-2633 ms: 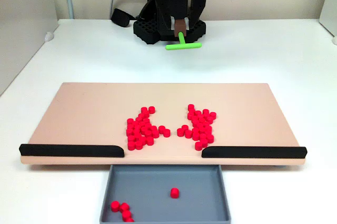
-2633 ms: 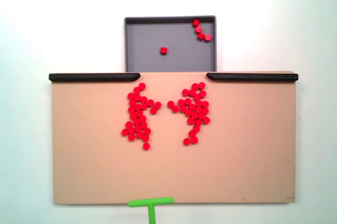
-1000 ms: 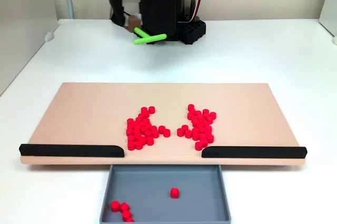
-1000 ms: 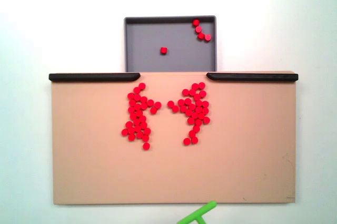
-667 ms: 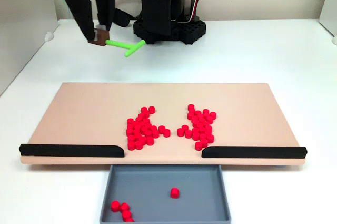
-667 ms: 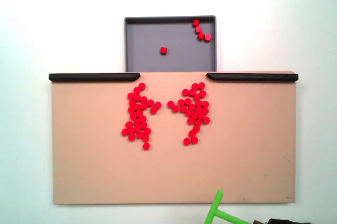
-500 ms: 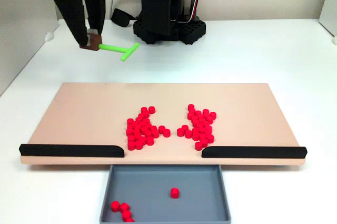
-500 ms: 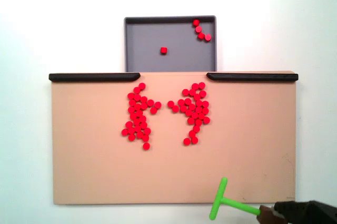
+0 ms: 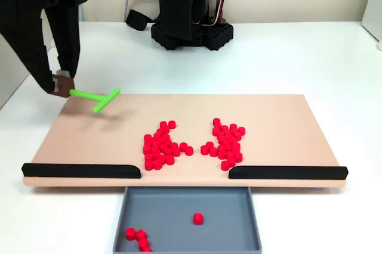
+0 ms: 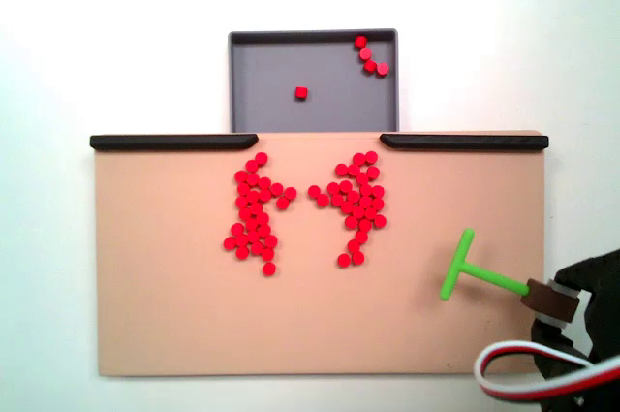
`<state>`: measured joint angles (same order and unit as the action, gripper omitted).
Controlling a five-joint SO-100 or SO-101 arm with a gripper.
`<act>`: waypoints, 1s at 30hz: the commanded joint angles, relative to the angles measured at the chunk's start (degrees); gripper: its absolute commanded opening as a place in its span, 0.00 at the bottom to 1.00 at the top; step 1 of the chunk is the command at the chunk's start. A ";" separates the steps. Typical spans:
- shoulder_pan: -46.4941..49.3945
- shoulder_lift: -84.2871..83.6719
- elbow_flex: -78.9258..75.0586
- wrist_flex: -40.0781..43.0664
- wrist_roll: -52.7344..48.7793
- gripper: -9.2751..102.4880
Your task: Push granules from right to the grey container
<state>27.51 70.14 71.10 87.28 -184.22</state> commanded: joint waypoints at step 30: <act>-6.77 -12.13 -13.54 -3.96 -34.01 0.08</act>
<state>21.09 57.66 59.85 83.58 -184.22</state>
